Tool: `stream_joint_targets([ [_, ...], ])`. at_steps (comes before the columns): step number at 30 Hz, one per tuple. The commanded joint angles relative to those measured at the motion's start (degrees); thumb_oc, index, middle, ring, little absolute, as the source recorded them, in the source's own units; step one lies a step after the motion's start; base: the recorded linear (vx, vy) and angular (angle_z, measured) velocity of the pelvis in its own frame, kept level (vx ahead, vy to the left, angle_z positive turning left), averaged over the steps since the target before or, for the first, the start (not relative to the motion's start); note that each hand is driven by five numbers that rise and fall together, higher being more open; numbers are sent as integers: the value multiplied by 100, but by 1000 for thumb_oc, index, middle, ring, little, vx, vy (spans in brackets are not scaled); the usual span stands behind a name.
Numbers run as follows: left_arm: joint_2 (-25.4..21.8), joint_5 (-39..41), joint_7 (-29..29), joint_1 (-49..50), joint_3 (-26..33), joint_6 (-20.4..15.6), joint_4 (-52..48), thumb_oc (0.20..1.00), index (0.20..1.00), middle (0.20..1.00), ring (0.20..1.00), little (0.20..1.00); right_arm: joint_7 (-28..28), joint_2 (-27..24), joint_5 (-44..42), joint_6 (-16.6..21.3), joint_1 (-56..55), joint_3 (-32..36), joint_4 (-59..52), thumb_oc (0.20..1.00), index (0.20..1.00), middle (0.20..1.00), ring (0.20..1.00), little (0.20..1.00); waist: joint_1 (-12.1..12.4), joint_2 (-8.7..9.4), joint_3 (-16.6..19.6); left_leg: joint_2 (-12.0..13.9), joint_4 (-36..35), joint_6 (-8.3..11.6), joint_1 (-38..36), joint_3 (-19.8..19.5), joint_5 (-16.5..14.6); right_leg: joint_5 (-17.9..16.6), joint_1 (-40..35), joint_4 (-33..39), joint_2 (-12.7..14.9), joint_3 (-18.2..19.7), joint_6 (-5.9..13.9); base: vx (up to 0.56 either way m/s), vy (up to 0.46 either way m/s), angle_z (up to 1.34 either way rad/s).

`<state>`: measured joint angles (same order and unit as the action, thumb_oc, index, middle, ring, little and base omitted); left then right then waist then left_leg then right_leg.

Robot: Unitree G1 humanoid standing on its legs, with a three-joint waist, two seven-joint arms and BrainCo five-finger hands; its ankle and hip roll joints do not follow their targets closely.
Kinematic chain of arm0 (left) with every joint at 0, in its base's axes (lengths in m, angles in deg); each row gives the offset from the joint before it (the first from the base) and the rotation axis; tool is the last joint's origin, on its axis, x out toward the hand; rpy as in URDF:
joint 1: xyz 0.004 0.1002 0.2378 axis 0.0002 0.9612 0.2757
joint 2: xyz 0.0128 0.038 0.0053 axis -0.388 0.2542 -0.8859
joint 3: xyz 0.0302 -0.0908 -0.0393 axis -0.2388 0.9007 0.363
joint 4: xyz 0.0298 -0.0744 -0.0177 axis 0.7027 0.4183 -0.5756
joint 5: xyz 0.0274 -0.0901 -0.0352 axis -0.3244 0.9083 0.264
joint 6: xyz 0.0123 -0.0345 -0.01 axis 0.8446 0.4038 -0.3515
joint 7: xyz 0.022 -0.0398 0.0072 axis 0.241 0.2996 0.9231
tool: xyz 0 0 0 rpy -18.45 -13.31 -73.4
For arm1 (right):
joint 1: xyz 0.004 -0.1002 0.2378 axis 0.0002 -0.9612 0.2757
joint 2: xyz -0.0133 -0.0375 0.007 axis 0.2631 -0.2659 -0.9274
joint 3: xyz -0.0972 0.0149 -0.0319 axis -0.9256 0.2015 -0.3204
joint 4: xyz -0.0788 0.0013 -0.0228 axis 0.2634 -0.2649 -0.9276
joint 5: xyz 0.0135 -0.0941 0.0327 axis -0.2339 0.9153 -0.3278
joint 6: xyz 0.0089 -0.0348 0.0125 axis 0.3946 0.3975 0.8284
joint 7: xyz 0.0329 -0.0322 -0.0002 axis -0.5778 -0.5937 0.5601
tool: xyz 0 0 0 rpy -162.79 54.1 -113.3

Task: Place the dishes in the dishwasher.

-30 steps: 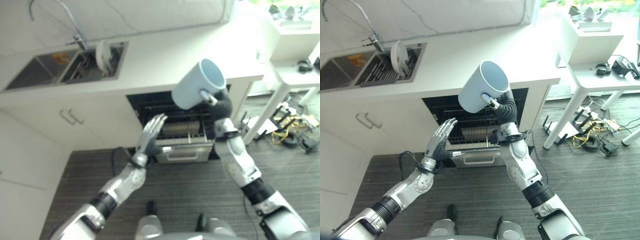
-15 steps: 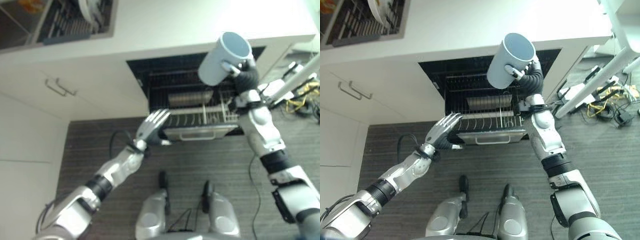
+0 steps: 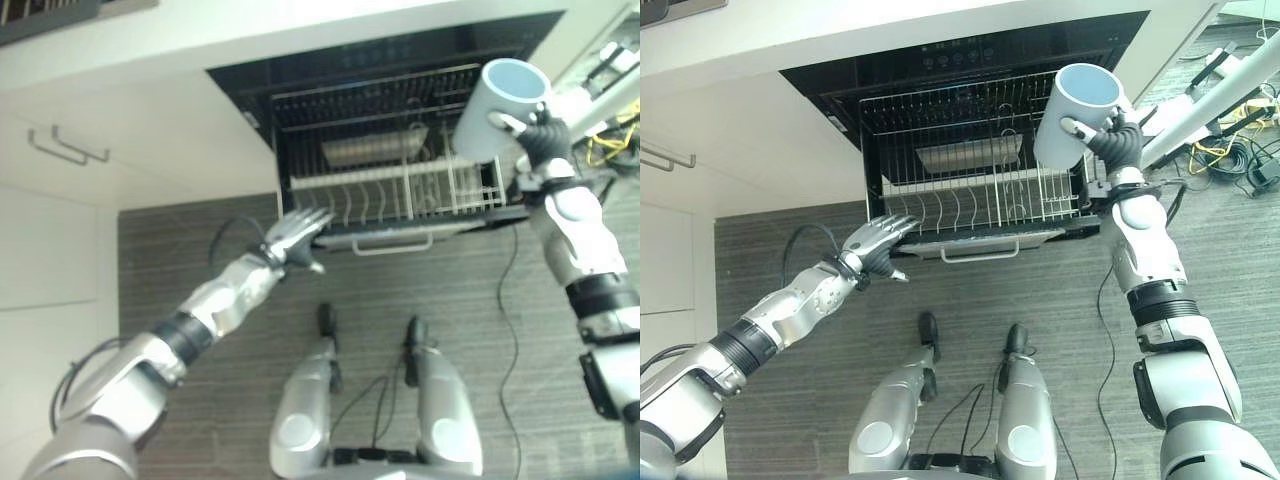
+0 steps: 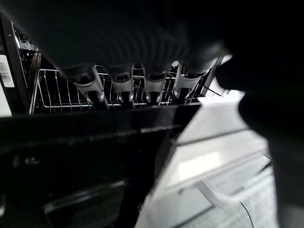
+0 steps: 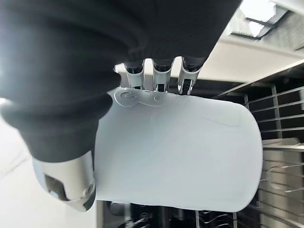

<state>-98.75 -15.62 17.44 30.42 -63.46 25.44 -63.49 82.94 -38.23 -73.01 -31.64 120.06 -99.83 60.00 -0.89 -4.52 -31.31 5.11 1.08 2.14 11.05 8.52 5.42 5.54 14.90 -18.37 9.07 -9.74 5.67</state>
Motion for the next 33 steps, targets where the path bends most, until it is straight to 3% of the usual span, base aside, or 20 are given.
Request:
stream_joint_targets([
  [1,-193,-17,-436,-25,51,22,-519,1000,1000,1000,1000,1000,-127,-303,-450,-407,454,152,-63,200,200,200,200,200,53,84,151,244,787,76,349,-219,-387,-268,177,47,351,106,155,0,0,0],
  [4,-377,-162,-827,-137,-64,-70,-707,1000,1000,1000,1000,1000,-338,-418,-346,-566,522,128,230,200,200,200,200,200,72,80,151,264,750,66,404,-161,-365,-278,252,22,377,44,159,7,0,1],
  [7,-629,-124,-1188,-271,-181,-178,-937,1000,1000,1000,1000,1000,-520,-610,-556,-1213,942,5,734,200,200,200,200,200,165,59,151,240,700,64,460,-124,-348,-299,289,50,418,-31,176,25,-3,4],
  [10,-781,-60,-1321,-343,-222,-181,-1160,1000,1000,1000,1000,1000,-640,-744,-549,-1490,1296,-183,1060,200,200,200,200,200,251,55,151,217,691,54,537,-136,-335,-298,333,36,429,-76,180,23,-10,8],
  [23,-1256,356,-1884,-880,-255,-200,-2084,1000,1000,1000,1000,1000,-554,-764,-331,-1587,2810,-826,2472,200,200,200,200,200,705,-111,151,-1,602,-45,894,-389,-247,-233,551,-129,452,-247,170,50,15,14],
  [33,-1434,564,-1813,-1178,-187,-220,-2580,1000,1000,1000,1000,1000,-303,-792,-193,-1408,3048,-1048,3069,200,200,200,200,200,862,-186,151,-122,665,-97,1381,-556,-189,-196,993,-334,436,-292,153,29,-4,3],
])
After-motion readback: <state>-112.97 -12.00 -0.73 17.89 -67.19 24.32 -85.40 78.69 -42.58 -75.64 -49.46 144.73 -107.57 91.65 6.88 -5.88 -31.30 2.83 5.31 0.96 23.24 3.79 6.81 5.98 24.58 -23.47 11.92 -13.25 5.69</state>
